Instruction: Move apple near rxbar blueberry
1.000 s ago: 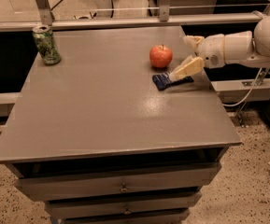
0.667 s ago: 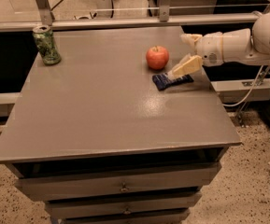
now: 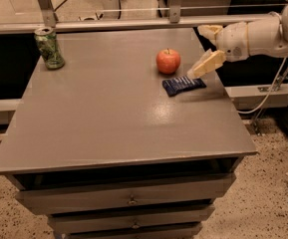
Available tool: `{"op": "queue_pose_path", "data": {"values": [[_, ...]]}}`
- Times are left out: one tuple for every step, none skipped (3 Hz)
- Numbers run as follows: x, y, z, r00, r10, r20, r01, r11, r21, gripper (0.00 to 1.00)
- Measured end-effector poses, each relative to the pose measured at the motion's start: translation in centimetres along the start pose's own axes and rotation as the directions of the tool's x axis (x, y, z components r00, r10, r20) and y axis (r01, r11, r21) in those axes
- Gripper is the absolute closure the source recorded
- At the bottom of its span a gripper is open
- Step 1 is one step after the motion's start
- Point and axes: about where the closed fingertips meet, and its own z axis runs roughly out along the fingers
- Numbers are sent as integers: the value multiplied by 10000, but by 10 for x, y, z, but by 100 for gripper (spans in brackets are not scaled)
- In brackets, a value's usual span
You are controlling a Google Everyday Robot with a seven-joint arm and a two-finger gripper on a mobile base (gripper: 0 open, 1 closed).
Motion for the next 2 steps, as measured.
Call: {"op": "queue_pose_path", "data": {"values": [[-16, 22, -45, 9975, -559, -444, 528, 9963, -670, 0], [-18, 33, -52, 9964, -659, -535, 598, 9923, -1089, 0]]}}
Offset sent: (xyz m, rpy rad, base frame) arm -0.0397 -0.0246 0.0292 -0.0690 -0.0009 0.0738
